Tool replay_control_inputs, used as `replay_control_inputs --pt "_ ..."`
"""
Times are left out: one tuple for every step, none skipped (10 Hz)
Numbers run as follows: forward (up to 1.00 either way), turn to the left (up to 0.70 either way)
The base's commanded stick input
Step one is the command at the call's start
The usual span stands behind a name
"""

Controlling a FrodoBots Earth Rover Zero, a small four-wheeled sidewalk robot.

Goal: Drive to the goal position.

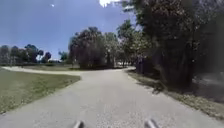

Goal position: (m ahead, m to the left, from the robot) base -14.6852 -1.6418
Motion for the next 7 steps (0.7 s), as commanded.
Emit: replay_control_inputs --pt "0.5 0.0" --pt "0.5 0.0" --pt "0.5 0.0" --pt "0.5 0.0" --pt "0.5 0.0" --pt "0.5 0.0" --pt "0.5 0.0"
